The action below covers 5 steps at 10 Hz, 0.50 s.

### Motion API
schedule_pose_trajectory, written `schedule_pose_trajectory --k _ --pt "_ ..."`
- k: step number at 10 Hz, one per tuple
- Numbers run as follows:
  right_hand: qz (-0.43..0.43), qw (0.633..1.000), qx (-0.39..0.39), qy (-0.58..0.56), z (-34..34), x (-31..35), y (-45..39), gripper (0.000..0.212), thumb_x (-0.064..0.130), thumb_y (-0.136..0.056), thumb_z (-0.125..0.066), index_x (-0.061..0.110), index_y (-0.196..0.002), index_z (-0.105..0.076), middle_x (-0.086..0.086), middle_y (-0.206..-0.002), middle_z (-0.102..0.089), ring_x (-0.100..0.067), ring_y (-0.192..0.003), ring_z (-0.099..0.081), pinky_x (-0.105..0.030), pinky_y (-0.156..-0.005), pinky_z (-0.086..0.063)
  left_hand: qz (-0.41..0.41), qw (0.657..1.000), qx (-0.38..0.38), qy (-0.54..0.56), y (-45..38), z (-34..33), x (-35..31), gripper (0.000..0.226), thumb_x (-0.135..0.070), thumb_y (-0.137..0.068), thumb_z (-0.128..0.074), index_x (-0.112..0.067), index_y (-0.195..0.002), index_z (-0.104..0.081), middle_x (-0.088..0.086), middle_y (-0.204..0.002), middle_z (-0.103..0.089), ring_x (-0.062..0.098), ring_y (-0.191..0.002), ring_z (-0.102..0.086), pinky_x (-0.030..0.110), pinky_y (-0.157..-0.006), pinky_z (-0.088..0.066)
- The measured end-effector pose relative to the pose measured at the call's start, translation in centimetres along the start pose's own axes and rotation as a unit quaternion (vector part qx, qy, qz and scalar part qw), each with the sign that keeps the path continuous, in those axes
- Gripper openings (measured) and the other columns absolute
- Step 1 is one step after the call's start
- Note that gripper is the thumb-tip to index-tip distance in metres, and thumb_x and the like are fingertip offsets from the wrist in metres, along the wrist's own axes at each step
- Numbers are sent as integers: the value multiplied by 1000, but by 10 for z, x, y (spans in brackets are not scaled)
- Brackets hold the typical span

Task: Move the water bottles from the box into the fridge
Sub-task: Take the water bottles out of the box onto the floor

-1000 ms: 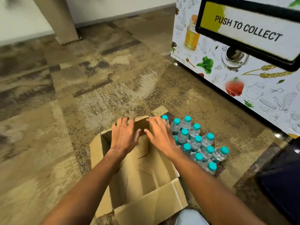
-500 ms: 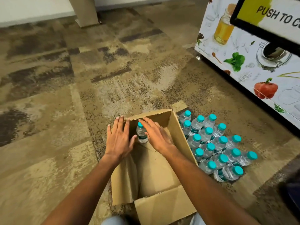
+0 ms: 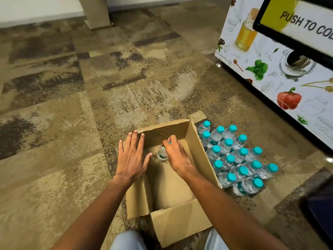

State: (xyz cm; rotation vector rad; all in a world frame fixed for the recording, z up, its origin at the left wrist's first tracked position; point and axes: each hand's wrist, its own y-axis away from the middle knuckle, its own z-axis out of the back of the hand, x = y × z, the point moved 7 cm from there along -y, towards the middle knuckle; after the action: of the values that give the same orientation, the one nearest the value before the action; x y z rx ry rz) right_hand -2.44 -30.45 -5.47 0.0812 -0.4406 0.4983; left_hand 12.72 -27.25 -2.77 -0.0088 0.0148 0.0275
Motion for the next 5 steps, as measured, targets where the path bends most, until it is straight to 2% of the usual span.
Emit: schedule_pose_trajectory --k 1,2,3,5 --pt "5 999 18 29 19 0 15 36 22 -102 -39 18 -137 -41 -11 -146 -30 -38 -133 -34 -51 -108 -37 -10 1000 -1 0 12 13 -16 80 -62 -91 -20 -11 -152 -29 19 -159 -22 36 -146 -23 58 -115 -25" --pt "-62 998 -3 -3 52 -13 24 42 7 -94 -58 18 -132 -46 -7 -128 -37 -27 -113 -51 -41 -96 -49 -18 1000 4 -3 22 26 -32 82 -64 -89 -18 -13 -153 -26 17 -160 -21 34 -147 -22 57 -115 -24" --pt "-52 997 -48 -34 95 -7 38 37 14 -98 -56 17 -133 -47 -6 -124 -38 -21 -108 -51 -37 -95 -49 -20 1000 -1 10 29 37 -48 81 -63 -89 -21 -13 -152 -28 16 -160 -22 32 -147 -24 56 -113 -25" --pt "-22 990 -137 -19 185 -6 91 34 18 -100 -53 12 -133 -52 -12 -121 -43 -25 -105 -51 -34 -90 -45 -47 998 -20 40 51 65 -103 81 -62 -89 -19 -14 -154 -22 14 -161 -17 31 -149 -17 56 -116 -23"
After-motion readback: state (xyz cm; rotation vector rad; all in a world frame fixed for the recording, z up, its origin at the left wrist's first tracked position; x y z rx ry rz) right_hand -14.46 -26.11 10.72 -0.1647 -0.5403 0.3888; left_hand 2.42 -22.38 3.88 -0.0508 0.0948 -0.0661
